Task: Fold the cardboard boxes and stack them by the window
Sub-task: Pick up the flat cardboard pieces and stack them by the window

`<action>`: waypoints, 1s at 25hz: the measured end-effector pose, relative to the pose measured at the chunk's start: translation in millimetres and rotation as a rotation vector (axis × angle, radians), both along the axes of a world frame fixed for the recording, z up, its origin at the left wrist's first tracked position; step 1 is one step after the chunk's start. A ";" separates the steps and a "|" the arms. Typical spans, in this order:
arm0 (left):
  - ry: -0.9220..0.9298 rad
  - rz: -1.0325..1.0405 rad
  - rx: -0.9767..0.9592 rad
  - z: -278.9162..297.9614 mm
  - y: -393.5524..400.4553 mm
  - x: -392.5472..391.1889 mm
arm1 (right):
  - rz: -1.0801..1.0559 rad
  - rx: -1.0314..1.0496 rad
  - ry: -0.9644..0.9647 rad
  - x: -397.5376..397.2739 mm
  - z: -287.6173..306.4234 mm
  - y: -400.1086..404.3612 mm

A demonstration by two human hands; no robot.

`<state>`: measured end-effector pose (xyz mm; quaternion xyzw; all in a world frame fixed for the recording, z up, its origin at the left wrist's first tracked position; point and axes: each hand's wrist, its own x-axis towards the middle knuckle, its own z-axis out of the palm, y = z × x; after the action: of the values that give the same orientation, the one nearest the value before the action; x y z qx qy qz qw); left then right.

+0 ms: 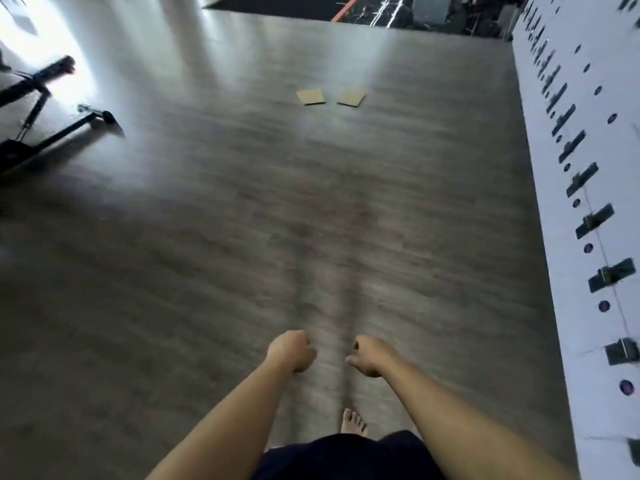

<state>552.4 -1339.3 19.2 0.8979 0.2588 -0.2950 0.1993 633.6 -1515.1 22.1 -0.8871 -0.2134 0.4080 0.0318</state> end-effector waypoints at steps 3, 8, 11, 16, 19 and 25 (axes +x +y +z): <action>-0.076 0.081 -0.012 14.8 26.8 88.8 | 0.024 -0.011 -0.021 101.7 11.5 27.9; -0.106 0.123 -0.056 17.4 80.2 212.9 | 0.029 0.018 -0.051 246.8 16.8 99.3; -0.072 0.093 -0.035 3.2 132.4 294.3 | -0.016 0.036 -0.039 330.4 9.0 145.7; -0.050 -0.008 -0.011 4.8 215.6 460.3 | -0.156 0.029 -0.041 469.2 20.9 200.2; -0.111 -0.057 -0.034 18.8 239.9 574.7 | -0.244 0.043 -0.101 565.0 31.8 218.0; -0.085 -0.150 -0.061 14.0 246.5 757.1 | -0.253 0.016 -0.082 733.1 11.5 243.0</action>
<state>1309.5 -1092.9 33.2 0.9200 0.1731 -0.2784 0.2147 1366.8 -1272.2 33.6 -0.9226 -0.1043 0.3624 0.0810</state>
